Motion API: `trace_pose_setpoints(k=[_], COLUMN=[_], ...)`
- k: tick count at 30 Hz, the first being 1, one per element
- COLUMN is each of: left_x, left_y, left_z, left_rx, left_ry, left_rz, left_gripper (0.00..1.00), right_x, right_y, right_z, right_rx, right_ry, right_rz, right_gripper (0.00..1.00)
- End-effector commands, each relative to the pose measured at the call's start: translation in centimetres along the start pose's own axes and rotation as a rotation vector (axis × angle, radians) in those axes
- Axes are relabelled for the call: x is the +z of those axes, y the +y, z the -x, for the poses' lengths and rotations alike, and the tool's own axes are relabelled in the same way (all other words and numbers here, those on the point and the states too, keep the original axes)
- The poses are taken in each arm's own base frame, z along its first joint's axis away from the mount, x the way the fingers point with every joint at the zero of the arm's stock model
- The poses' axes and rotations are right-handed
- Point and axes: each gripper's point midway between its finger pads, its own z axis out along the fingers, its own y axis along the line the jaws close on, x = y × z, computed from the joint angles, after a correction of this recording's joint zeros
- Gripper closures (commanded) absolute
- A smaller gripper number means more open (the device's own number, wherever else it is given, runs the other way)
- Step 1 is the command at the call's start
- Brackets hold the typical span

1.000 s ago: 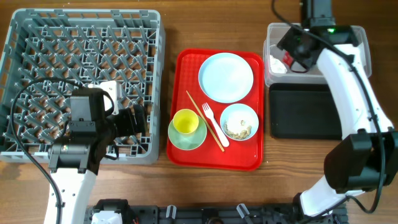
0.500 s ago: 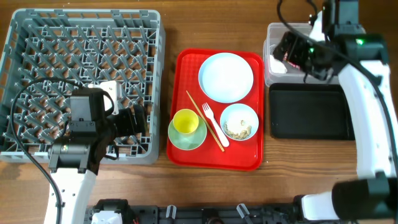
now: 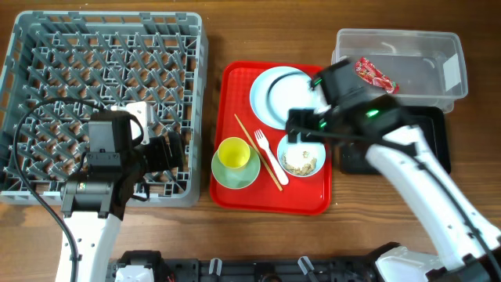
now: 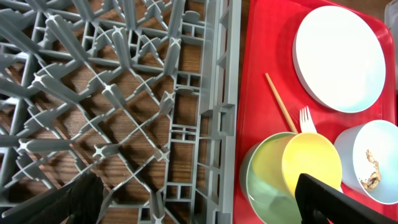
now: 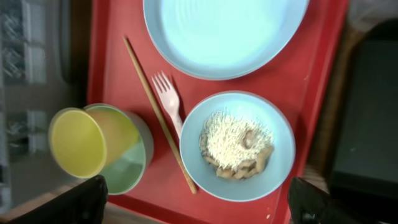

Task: Sort waste into correct bins and load items into the dishwasher rack
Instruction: 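Grasp the rim of the blue rice bowl with the right gripper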

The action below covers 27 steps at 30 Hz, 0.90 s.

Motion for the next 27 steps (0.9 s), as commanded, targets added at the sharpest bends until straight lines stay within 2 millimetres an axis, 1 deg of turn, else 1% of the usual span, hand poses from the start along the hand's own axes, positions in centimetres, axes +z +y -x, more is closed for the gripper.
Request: trace_pose_setpoints(k=[1,3,7,9,13,15,16,18,20,22,26,27], left_x=[-0.7,-0.7,-0.7,-0.7,-0.7,-0.7,-0.7,-0.7,-0.7,-0.7,-0.7,-0.7], left_y=[-0.4,-0.4,-0.4,-0.4,-0.4,-0.4,-0.4,-0.4,-0.4,-0.4,-0.4,-0.4], left_z=[0.8,0.8,0.8,0.8,0.8,0.8,0.8,0.8,0.8,0.8,0.8,0.8], left_rx=[-0.004,-0.004,-0.004,-0.004,-0.004,-0.004,-0.004,-0.004,-0.004,-0.004,-0.004,-0.004], left_ry=[-0.029,-0.029,-0.029,-0.029,-0.029,-0.029,-0.029,-0.029,-0.029,-0.029,-0.029,-0.029], left_rz=[-0.015,-0.015,-0.015,-0.015,-0.015,-0.015,-0.015,-0.015,-0.015,-0.015,-0.015,-0.015], left_gripper=[0.00,0.00,0.00,0.00,0.00,0.00,0.00,0.00,0.00,0.00,0.00,0.00], right_x=[3.4,4.9,7.8,9.1,11.8,12.9,13.7,14.3,14.4,14.4,14.4,14.4], right_y=[-0.4,0.2,1.6,1.9,1.4,1.0,0.8,0.8,0.8,0.9,0.9,0.9], right_z=[-1.6,-2.0,-2.6,-2.7,-3.7,-4.3,-4.6,-4.6,-4.5,-4.2,-4.3,-4.3], right_rx=[0.094,0.112,0.136,0.139,0.202,0.234,0.251,0.250,0.254,0.254,0.254,0.254], right_ry=[0.001,0.011,0.034,0.046,0.095,0.121,0.133,0.137,0.132,0.120,0.123,0.124], right_rz=[-0.115,-0.113,-0.114,-0.118,-0.164,-0.191,-0.204,-0.203,-0.201,-0.195,-0.197,-0.198], right_gripper=[0.12,0.13,0.24,0.27,0.29,0.34,0.38,0.44,0.52,0.61,0.86,0.88])
